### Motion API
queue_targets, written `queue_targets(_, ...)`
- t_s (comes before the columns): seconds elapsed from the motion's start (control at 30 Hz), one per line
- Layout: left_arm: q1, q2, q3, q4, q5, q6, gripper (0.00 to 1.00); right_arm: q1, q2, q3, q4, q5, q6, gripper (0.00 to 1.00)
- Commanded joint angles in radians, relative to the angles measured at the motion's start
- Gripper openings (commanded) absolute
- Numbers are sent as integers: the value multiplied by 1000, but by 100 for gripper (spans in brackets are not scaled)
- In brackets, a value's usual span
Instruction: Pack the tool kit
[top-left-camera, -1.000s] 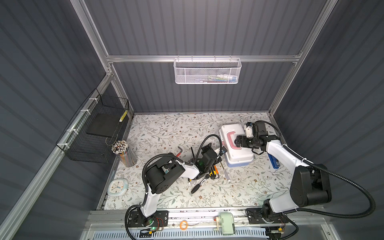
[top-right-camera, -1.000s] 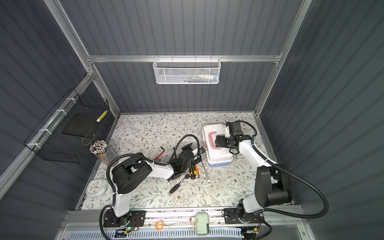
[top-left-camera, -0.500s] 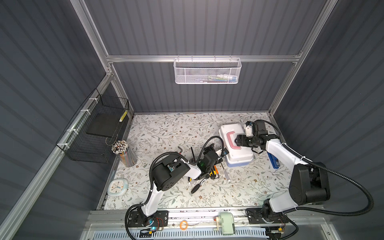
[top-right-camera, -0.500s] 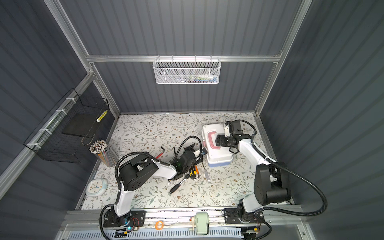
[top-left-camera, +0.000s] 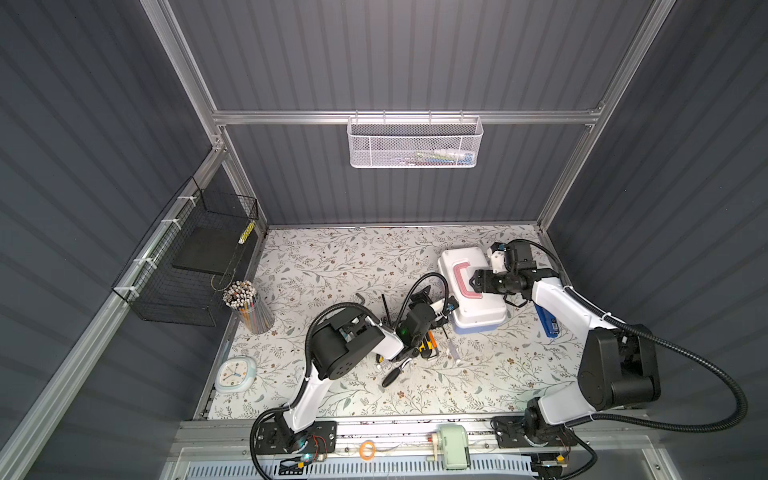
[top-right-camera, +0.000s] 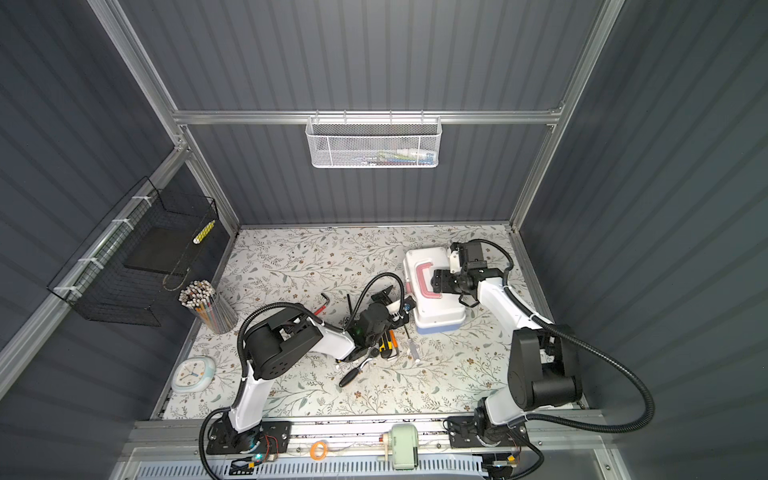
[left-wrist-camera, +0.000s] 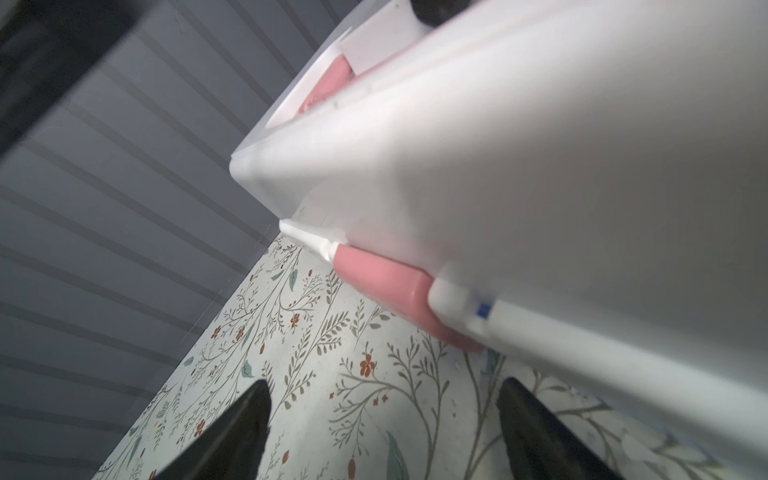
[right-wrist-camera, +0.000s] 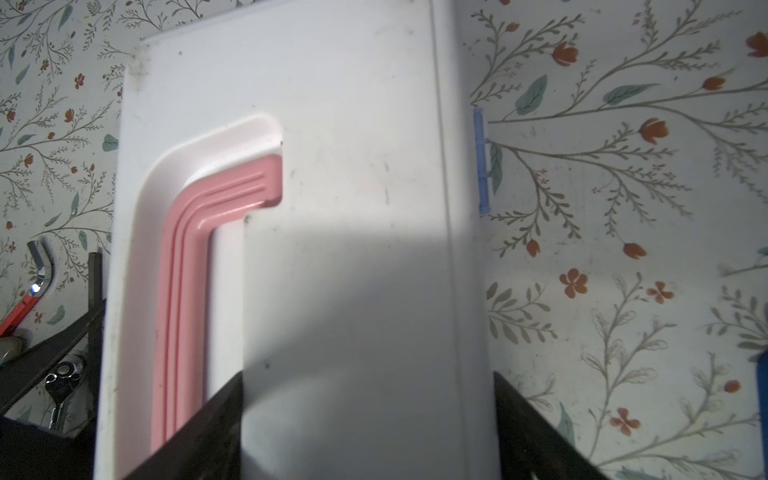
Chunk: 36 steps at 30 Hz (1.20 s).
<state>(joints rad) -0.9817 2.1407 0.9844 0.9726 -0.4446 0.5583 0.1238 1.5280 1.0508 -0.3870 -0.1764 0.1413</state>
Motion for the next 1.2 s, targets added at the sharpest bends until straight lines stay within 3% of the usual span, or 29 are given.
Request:
queue_targets(0.0, 2, 43, 33, 49, -10, 8, 87, -3, 61, -37, -85, -21, -16, 65)
queue_targets(0.43, -5, 89, 70, 97, -94, 3, 89, -4, 63, -38, -101, -23, -30, 53)
queue_targets(1.17, -17, 151, 137, 178, -136, 7, 94, -4, 75, -47, -114, -35, -45, 45)
